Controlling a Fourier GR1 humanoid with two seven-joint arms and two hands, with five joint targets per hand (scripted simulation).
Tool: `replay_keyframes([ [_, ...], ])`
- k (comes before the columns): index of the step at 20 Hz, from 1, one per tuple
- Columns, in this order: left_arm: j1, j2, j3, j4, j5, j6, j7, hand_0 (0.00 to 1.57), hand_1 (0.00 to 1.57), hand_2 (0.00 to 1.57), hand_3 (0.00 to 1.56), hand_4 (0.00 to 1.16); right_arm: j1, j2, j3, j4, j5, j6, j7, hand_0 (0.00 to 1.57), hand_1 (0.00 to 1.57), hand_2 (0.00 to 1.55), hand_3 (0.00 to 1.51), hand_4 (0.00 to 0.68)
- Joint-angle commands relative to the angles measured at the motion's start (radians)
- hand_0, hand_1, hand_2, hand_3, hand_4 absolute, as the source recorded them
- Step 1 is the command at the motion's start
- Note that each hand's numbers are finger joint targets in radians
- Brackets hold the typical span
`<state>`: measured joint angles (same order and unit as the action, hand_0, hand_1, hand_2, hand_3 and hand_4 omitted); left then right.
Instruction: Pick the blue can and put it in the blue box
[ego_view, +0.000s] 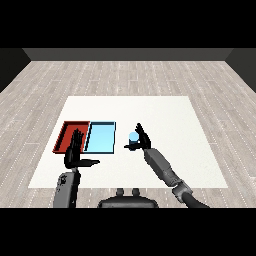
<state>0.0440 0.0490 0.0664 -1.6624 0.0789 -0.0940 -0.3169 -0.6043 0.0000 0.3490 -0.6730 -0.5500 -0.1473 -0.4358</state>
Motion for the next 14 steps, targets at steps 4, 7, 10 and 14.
replay_keyframes([
  [4,0.018,-0.012,0.0,-0.009,0.015,-0.004,-0.007,0.0,0.0,0.0,0.0,0.0,-0.032,0.0,0.006,0.043,-0.018,0.013,-0.006,0.0,0.0,0.0,0.0,0.0],
  [7,0.029,-0.033,-0.023,0.009,-0.003,0.004,-0.029,0.0,0.0,0.0,0.0,0.0,-0.087,0.0,0.092,0.063,-0.088,-0.032,0.012,0.0,0.0,0.0,0.0,0.0],
  [10,0.042,0.032,0.032,-0.076,0.058,-0.043,0.032,0.0,0.0,0.0,0.0,0.0,-0.158,0.0,0.117,0.209,-0.179,0.003,-0.064,0.0,0.0,0.0,0.0,0.0],
  [14,0.012,-0.003,0.007,-0.043,0.022,-0.004,0.024,0.0,0.0,0.0,0.0,0.0,-0.079,0.0,0.2,0.09,-0.173,-0.077,-0.023,0.0,0.0,0.0,0.0,0.0],
])
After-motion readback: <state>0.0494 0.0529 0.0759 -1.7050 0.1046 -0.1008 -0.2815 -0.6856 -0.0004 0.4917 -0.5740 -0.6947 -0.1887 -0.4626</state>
